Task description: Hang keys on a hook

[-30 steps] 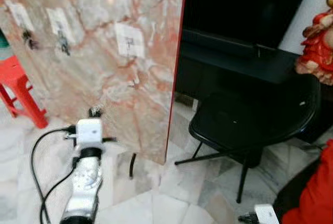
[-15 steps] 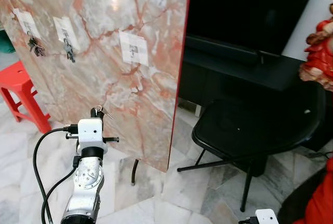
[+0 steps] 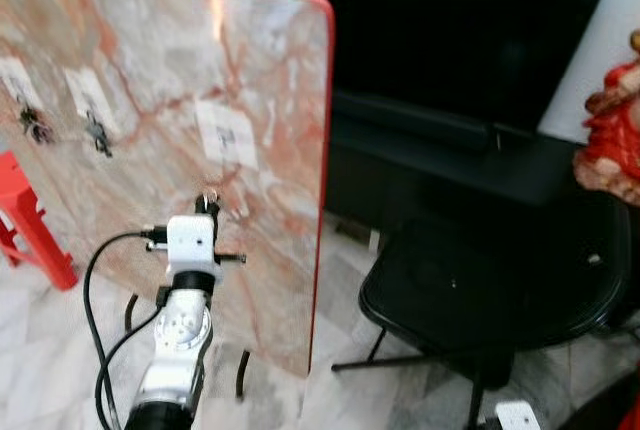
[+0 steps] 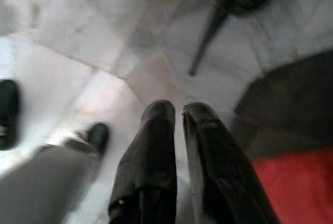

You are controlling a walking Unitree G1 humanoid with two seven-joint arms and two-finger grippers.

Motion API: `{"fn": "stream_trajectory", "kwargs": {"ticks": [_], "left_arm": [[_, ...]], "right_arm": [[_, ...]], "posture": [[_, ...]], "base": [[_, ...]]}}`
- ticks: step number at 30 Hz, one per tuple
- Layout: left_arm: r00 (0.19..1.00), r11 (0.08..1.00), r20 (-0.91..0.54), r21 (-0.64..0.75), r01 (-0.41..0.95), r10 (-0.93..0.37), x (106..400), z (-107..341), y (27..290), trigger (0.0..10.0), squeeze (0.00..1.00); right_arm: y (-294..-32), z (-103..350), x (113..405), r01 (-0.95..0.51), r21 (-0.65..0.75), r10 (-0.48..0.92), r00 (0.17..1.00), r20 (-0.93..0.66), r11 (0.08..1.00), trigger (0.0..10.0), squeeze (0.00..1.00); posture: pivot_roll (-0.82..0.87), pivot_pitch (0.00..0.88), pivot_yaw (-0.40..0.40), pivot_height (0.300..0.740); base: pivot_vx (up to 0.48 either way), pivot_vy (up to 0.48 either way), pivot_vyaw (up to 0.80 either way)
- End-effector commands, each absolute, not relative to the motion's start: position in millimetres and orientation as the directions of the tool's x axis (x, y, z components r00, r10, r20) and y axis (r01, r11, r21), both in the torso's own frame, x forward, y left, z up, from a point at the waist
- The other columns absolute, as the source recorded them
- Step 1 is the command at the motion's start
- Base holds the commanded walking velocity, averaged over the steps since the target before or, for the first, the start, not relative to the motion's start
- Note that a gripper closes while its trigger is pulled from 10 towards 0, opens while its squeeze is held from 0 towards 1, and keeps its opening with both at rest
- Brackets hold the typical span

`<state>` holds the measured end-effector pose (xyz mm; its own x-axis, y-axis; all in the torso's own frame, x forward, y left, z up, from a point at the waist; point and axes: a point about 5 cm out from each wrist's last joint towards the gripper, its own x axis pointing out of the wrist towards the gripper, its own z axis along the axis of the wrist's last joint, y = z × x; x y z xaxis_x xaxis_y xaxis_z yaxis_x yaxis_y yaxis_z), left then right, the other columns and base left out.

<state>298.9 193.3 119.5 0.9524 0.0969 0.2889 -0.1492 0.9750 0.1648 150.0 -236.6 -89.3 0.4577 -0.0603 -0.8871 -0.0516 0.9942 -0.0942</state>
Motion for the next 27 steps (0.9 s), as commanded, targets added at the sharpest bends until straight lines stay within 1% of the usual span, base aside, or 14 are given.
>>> {"fn": "stream_trajectory", "kwargs": {"ticks": [1, 4, 11, 22, 27], "left_arm": [[0.955, 0.980, 0.285, 0.149, -0.135, 0.088, 300, 120, 188, 10.0, 0.00], [0.955, 0.982, 0.288, 0.151, -0.115, 0.068, 300, 120, 186, 10.0, 0.00], [0.952, 0.990, 0.305, 0.129, -0.057, 0.015, 298, 122, 178, 10.0, 0.00], [0.947, 0.990, 0.320, 0.121, -0.066, 0.024, 291, 123, 180, 10.0, 0.00], [0.931, 0.991, 0.363, 0.104, -0.088, 0.045, 287, 133, 185, 10.0, 0.00]], "right_arm": [[-245, -88, 147, -0.047, -0.114, -0.081, 0.452, -0.888, 0.992, 10.0, 0.00], [-245, -88, 147, -0.048, -0.113, -0.080, 0.452, -0.888, 0.992, 10.0, 0.00], [-245, -88, 147, -0.051, -0.114, -0.079, 0.452, -0.889, 0.992, 10.0, 0.00], [-245, -88, 147, -0.060, -0.117, -0.078, 0.452, -0.889, 0.991, 10.0, 0.00], [-244, -88, 148, -0.067, -0.120, -0.077, 0.452, -0.889, 0.991, 10.0, 0.00]], "posture": [[0.04, 0.000, -0.056, 0.740], [0.04, 0.000, -0.055, 0.740], [0.04, 0.000, -0.057, 0.740], [0.05, 0.000, -0.058, 0.740], [0.05, 0.000, -0.061, 0.740]], "base": [[0.352, 0.000, 0.00], [0.349, 0.000, 0.00], [0.000, 0.000, 0.00], [0.000, 0.000, 0.00], [0.000, 0.000, 0.00]]}}
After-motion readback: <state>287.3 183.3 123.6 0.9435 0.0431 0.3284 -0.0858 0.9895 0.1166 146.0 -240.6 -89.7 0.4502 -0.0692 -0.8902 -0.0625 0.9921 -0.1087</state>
